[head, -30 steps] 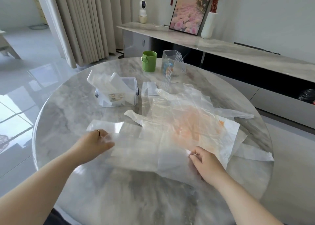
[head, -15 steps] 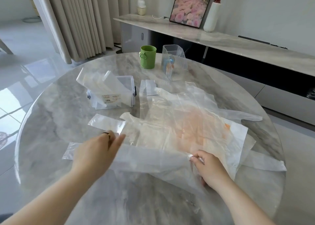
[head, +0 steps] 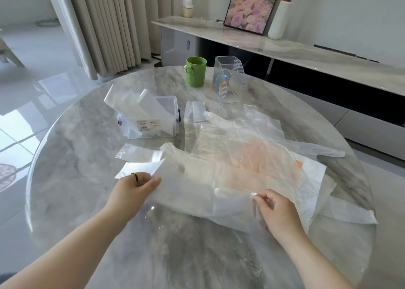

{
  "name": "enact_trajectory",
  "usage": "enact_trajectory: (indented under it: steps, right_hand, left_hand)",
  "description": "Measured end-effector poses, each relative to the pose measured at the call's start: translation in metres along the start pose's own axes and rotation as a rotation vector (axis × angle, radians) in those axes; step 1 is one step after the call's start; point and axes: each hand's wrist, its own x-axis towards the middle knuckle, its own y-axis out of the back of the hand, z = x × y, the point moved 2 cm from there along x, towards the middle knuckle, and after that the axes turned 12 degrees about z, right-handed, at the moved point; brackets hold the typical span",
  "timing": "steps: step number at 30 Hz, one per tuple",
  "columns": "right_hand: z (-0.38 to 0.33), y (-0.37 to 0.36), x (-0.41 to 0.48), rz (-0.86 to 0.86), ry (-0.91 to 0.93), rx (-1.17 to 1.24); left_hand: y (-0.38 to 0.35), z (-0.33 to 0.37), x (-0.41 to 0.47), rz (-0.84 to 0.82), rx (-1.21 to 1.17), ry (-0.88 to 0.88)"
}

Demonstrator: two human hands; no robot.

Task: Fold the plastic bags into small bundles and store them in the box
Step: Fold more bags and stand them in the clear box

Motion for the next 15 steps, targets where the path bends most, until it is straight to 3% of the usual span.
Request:
enact_trajectory:
  steps: [4, 7, 10, 15]
  right_hand:
    - [-0.004, 0.002, 0.000, 0.091, -0.258, 0.474]
    - [0.001, 0.003, -0.005, 0.015, -0.463, 0.736]
    - [0.000, 0.009, -0.016, -0.098, -0.562, 0.803]
    - [0.002, 0.006, -0.030, -0.155, -0.590, 0.646]
  left_hand:
    - [-0.004, -0.006, -0.002, 0.040, -0.145, 0.055]
    - [-0.003, -0.009, -0.002, 0.136, -0.136, 0.082]
    - [0.000, -0.007, -0.002, 0.213, -0.138, 0.086]
    - [-0.002, -0.001, -0.010, 0.213, -0.111, 0.034]
